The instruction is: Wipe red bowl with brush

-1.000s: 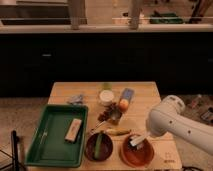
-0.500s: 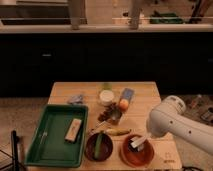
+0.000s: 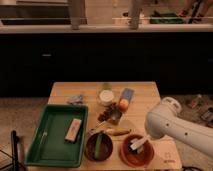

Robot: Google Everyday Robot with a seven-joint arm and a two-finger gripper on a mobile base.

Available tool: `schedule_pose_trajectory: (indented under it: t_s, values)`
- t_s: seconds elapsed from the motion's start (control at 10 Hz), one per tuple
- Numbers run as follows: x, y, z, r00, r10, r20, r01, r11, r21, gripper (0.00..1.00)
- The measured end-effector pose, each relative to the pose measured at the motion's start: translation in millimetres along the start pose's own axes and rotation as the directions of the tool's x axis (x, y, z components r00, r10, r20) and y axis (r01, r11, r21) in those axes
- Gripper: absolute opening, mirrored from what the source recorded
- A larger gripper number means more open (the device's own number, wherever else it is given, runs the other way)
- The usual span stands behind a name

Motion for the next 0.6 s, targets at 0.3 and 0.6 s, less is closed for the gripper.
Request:
schedule_pose_trajectory:
  t_s: [0.3,0.6]
  values:
    - [-9.6,4.0,12.8,0.984,0.006,-0.178,-0.018,0.998,-0.066,0.0]
    - [-21.0,5.9,20.1,0.991,-0.018,-0.133,0.008,0.997,-0.078,0.0]
